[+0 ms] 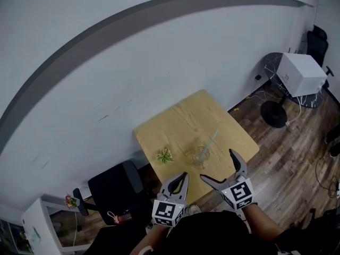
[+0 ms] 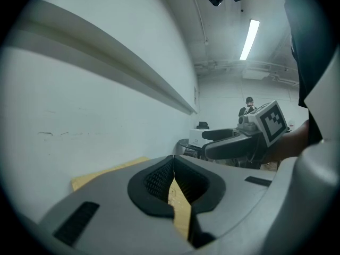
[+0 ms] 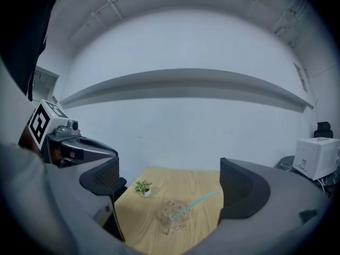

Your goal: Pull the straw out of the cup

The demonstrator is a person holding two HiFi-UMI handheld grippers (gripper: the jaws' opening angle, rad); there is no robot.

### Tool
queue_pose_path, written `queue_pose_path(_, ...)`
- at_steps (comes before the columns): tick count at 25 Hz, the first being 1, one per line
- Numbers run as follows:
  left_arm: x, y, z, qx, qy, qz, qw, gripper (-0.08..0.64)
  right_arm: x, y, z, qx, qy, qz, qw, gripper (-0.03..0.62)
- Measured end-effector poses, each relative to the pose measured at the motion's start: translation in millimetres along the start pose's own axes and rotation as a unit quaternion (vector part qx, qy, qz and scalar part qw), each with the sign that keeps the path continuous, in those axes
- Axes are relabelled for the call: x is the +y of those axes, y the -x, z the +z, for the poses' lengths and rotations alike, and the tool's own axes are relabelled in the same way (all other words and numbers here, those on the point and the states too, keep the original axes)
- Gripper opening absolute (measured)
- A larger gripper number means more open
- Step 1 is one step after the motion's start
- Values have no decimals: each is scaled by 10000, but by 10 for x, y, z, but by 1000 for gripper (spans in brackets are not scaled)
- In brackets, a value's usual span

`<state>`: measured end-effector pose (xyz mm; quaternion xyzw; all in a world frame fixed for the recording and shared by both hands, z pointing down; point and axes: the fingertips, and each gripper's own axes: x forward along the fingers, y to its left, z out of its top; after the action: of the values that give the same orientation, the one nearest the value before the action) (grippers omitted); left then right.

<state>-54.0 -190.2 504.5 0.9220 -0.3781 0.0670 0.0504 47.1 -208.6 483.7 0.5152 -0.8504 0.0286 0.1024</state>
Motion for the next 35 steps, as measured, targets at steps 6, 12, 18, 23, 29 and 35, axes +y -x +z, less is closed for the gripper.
queue_pose_path(6, 300, -31, -33, 47, 62, 160, 9998, 20, -72, -267, 63, -127, 5, -74, 9999, 592)
queue_pose_path(12, 301, -193, -104, 169, -205, 299, 9992, 20, -233, -404, -35, -104, -190, 30, 9998, 592)
queue_pose_path(18, 440, -429, -85, 162, 110, 683, 9975, 20, -508, -684, -321, 298, -700, 352, 9965, 592)
queue_pose_path(23, 518, -617, -6, 62, 255, 875, 9958, 20, -689, -893, -617, 689, -1340, 552, 9870, 574)
queue_pose_path(29, 615, -675, -111, 198, 371, 1057, 9935, 20, -852, -1084, -996, 1036, -2022, 609, 9719, 538)
queue_pose_path(35, 670, -615, -183, 259, 575, 1323, 9892, 20, -1011, -1178, -1319, 1211, -2959, 497, 9462, 456)
